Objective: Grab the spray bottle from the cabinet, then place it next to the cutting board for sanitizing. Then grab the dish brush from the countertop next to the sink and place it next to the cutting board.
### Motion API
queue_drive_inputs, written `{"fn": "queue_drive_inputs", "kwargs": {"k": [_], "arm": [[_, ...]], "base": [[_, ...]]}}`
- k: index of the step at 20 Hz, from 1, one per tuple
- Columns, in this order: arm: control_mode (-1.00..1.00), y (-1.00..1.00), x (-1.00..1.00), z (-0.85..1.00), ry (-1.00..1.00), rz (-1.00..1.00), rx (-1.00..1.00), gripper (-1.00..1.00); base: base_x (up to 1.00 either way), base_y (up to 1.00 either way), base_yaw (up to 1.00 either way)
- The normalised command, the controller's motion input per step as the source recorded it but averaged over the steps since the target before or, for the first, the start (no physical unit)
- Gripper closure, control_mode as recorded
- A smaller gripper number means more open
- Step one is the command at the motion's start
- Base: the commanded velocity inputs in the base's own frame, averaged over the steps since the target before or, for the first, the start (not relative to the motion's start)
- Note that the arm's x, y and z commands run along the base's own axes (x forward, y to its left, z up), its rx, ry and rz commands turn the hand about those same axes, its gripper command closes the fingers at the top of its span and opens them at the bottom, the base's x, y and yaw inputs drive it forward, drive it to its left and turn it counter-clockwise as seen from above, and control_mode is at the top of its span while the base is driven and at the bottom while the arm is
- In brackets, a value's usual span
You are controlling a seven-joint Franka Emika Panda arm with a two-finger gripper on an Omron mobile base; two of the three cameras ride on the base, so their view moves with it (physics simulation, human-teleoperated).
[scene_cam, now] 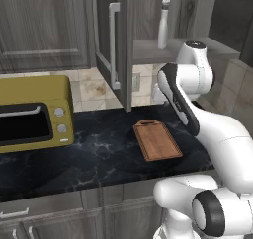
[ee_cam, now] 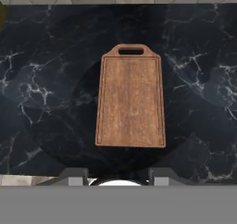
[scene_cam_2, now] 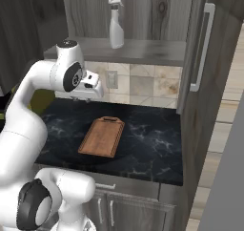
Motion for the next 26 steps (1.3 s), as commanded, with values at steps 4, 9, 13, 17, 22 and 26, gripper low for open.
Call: {"fn": "queue_drive_inputs", "kwargs": {"k": [4, 9, 13, 17, 22, 26], "arm": [[-1.00, 0.01, -0.21, 0.00, 0.00, 0.00, 0.00, -1.00], [-1.00, 0.05, -0.48, 0.03, -0.13, 0.00, -0.04, -1.00], [-1.00, 0.00, -0.61, 0.42, -0.23, 0.00, -0.03, -1.00], [-1.00, 0.00, -0.62, 0.73, -0.21, 0.00, 0.00, -1.00], [-1.00, 0.00, -0.30, 0.80, -0.22, 0.00, 0.00, -1.00], [-1.00, -0.08, -0.11, 0.70, -0.24, 0.00, 0.00, -1.00]], "base": [[0.00, 0.00, 0.00], [0.00, 0.00, 0.00], [0.00, 0.00, 0.00], [0.00, 0.00, 0.00], [0.00, 0.00, 0.00], [0.00, 0.00, 0.00]]}}
